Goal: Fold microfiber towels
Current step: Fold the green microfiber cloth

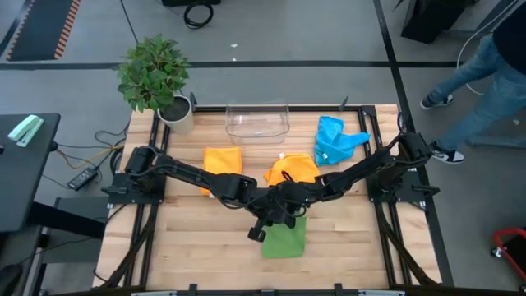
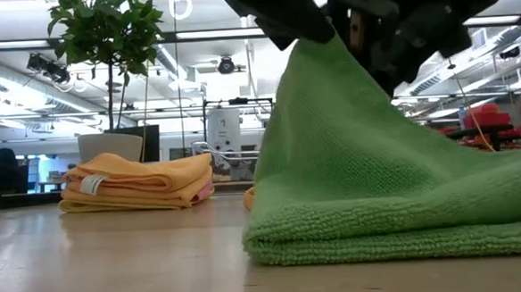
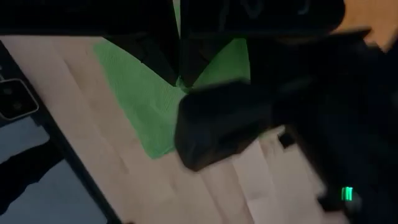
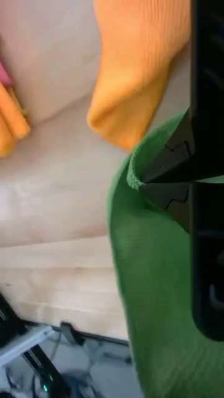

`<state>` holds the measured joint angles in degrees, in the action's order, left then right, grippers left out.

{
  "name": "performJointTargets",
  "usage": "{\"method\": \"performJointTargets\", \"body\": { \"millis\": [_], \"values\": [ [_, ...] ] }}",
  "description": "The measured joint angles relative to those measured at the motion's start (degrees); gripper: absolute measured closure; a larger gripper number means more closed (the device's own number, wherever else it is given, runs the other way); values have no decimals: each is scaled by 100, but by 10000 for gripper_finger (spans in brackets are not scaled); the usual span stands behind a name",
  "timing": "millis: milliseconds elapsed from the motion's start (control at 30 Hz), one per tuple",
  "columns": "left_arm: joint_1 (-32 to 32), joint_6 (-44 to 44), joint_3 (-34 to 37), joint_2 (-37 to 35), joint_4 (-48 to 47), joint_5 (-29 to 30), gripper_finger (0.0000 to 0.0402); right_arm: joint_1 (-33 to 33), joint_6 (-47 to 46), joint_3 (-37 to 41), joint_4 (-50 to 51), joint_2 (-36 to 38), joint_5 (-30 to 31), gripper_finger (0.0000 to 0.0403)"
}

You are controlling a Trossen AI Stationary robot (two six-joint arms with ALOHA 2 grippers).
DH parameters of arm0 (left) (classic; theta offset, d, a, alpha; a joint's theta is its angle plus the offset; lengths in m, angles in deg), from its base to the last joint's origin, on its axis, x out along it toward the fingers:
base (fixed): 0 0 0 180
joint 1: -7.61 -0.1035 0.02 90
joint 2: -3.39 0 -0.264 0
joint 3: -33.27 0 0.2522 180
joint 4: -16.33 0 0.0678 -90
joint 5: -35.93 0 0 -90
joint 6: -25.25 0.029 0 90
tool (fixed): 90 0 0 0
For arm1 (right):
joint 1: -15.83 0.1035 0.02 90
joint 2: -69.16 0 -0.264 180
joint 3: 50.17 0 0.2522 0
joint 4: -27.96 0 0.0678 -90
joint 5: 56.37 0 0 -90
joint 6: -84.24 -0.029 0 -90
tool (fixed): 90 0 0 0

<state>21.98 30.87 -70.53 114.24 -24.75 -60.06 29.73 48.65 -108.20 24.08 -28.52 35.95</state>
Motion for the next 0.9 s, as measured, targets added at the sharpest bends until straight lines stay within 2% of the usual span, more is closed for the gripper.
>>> {"method": "performJointTargets", "body": {
  "millis": [100,200,367,733,900],
  "values": [
    [4,11,-4,-8,0,-1,390,-9,-13,2,-728,-268,-614,401],
    [12,-11,-6,-17,37,0,391,-35,-196,-4,-1363,-661,-774,402],
    [56,-84,-8,-19,-5,1,393,-98,-555,-38,-2528,-1076,-1398,402],
    [122,-59,-6,-17,-276,234,393,-160,-526,-39,-2564,-1151,-629,402],
    [118,-45,-6,-17,-367,295,385,-187,-473,-39,-2461,-1138,-531,366]
  ]
}}
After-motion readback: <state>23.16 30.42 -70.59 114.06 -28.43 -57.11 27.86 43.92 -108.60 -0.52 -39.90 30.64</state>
